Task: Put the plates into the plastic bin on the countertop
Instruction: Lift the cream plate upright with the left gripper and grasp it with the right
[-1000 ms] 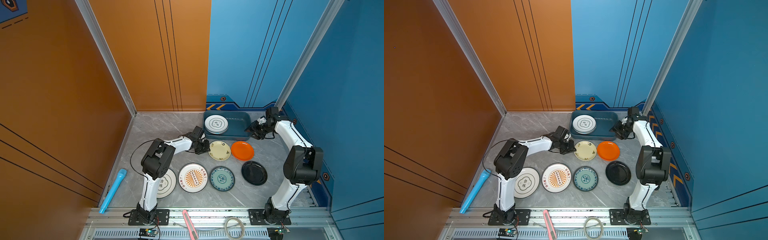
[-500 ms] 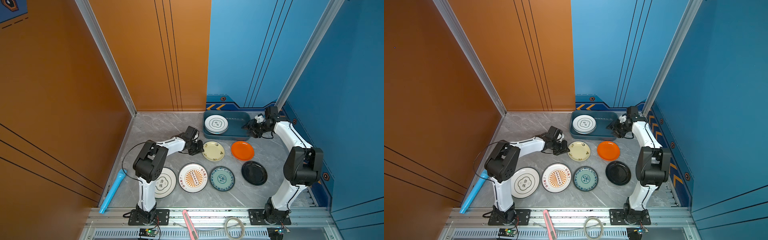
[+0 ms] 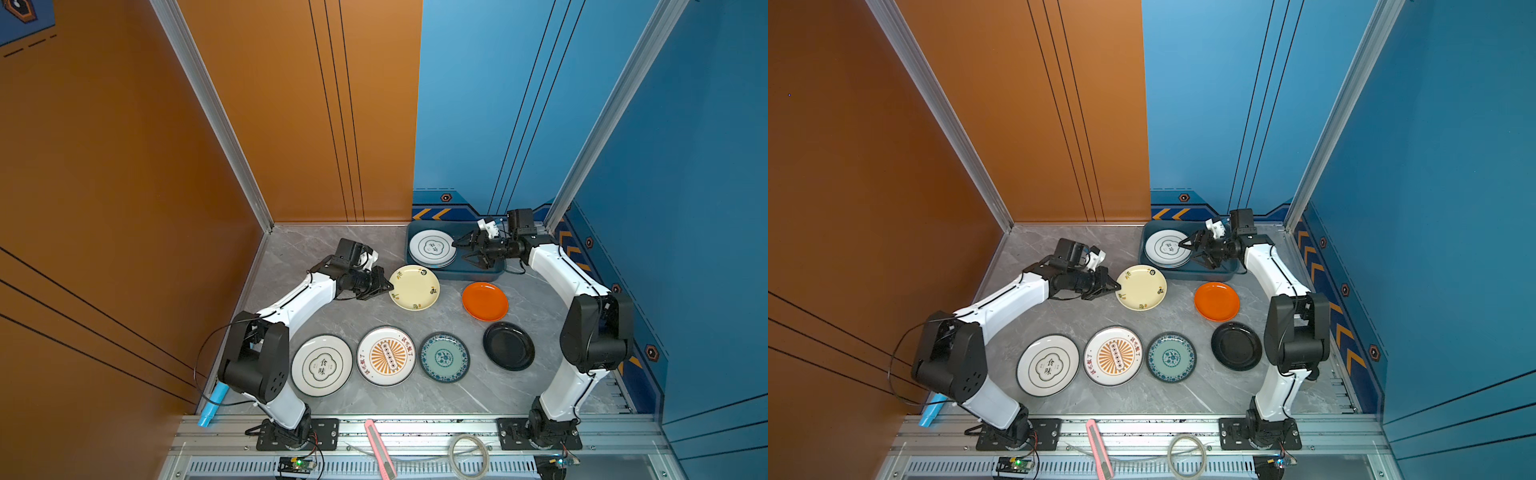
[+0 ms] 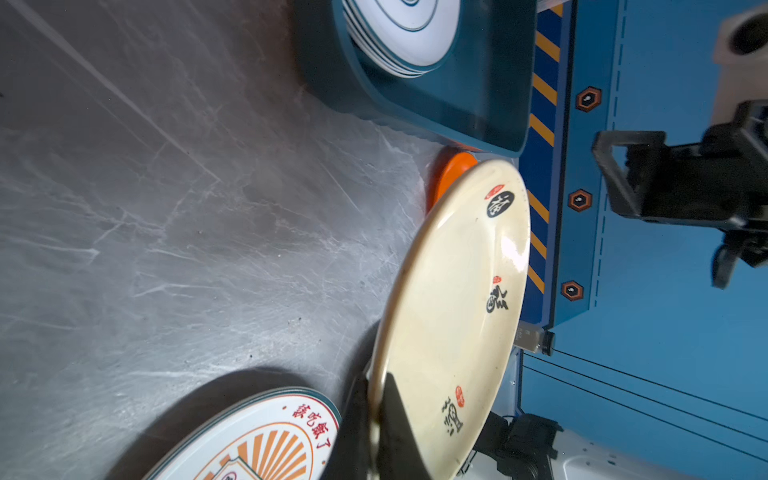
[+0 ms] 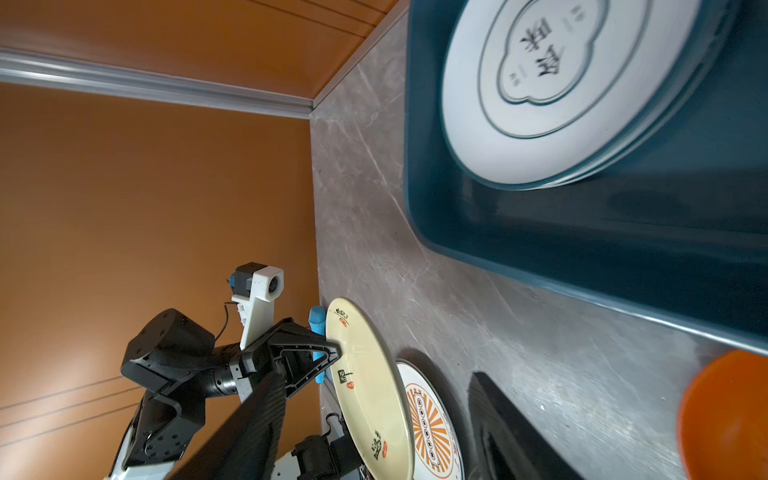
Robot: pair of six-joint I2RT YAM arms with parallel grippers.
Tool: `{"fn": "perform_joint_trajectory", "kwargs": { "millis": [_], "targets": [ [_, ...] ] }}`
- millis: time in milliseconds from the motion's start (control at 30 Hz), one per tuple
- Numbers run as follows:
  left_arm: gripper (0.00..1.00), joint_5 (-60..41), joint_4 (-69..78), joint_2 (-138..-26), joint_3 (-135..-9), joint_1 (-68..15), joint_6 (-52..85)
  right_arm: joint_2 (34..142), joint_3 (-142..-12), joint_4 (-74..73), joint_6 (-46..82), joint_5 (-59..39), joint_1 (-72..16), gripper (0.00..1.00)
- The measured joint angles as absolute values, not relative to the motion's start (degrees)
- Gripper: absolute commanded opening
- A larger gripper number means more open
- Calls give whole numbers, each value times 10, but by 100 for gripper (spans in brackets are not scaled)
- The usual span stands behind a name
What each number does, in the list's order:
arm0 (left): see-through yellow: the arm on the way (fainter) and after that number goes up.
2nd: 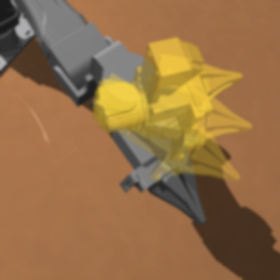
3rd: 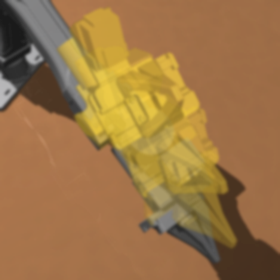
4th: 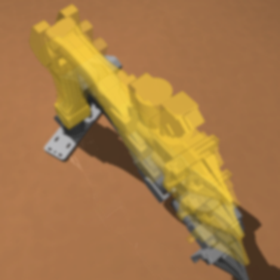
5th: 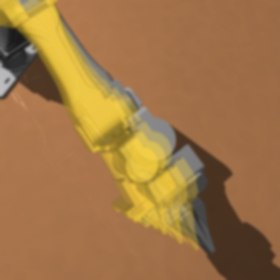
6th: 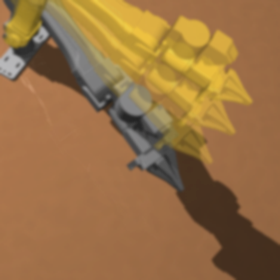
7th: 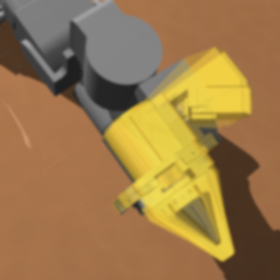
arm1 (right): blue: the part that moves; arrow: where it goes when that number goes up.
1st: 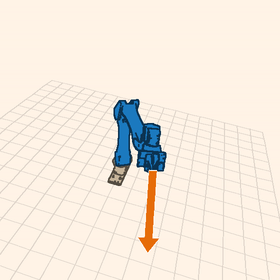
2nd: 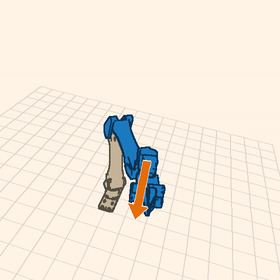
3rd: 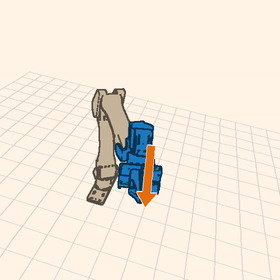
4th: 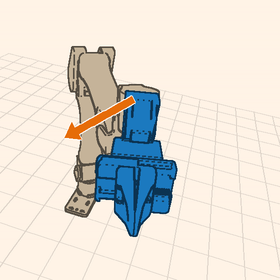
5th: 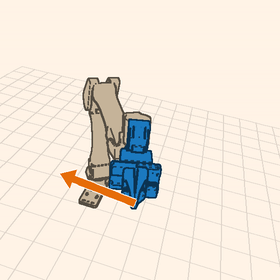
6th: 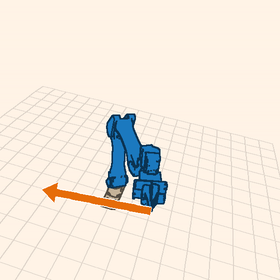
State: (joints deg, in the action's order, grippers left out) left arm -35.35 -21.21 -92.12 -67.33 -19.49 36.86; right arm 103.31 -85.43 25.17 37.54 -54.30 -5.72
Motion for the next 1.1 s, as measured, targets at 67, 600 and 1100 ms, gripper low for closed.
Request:
{"fn": "perform_joint_trajectory", "kwargs": {
  "millis": [67,600,1100],
  "targets": [
    [0,-359,-217,-917,-676,-194,369,1036,-855,244,375,-554,-70,72],
    [0,-374,-234,-933,-742,-194,375,1056,-870,240,377,-575,-119,65],
    [0,-376,-239,-1018,-850,-196,391,1086,-881,244,369,-592,-153,24]
  ]
}}
